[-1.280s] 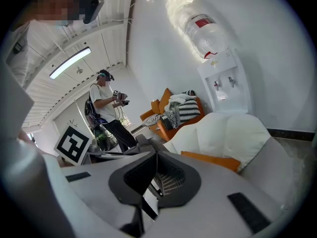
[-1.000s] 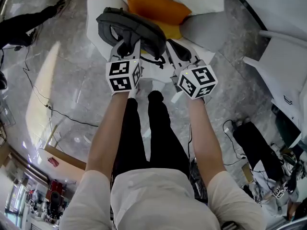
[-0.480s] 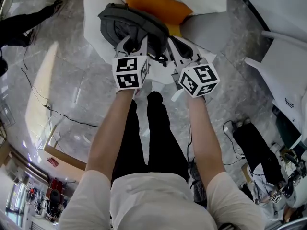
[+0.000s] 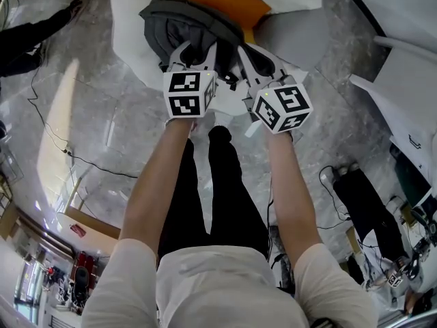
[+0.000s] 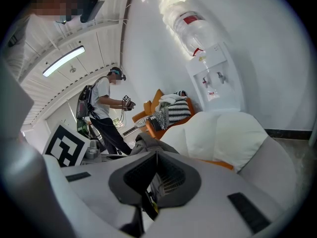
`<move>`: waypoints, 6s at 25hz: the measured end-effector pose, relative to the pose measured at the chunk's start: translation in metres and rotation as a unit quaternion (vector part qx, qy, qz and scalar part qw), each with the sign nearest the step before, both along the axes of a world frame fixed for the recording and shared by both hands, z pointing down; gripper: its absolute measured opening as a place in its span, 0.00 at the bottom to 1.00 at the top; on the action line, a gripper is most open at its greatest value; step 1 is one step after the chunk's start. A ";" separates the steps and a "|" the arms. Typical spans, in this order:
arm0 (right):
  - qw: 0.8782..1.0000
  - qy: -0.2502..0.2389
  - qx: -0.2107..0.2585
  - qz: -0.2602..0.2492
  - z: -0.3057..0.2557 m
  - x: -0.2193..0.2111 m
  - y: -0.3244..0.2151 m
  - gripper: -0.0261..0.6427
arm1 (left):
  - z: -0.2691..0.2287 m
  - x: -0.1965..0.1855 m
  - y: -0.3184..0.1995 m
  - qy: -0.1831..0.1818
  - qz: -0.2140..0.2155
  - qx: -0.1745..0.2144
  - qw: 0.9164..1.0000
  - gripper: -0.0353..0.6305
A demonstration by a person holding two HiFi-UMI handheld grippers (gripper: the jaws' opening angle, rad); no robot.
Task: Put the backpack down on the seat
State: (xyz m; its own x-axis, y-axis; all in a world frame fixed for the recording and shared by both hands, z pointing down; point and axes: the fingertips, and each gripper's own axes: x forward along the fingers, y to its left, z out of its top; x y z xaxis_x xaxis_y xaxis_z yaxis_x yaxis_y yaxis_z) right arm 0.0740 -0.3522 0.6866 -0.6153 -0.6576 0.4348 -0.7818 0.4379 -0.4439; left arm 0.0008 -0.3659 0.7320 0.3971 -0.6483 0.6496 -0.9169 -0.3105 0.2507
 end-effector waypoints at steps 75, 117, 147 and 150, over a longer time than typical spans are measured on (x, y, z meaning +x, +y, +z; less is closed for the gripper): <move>0.996 0.014 0.004 0.085 0.104 0.048 -0.034 0.08 | 0.111 0.103 -0.113 0.004 0.143 0.012 0.990 0.41; 0.993 0.039 0.017 0.106 0.059 0.051 -0.016 0.08 | 0.077 0.070 -0.088 -0.002 0.178 -0.009 0.984 0.54; 0.991 0.026 0.015 0.127 -0.091 0.020 0.051 0.08 | -0.107 0.003 0.005 0.034 0.165 -0.005 0.986 0.08; 0.991 0.035 0.019 0.129 -0.105 0.020 0.061 0.08 | -0.128 -0.004 0.011 0.043 0.158 0.004 0.987 0.08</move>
State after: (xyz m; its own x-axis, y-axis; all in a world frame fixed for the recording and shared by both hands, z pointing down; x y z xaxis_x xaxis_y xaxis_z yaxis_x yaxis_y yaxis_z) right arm 0.0938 -0.2911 0.5815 -0.3944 -0.8055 0.4422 -0.8977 0.2350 -0.3726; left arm -0.0029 -0.3553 0.6036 0.6326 -0.4884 0.6011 -0.7503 -0.5789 0.3194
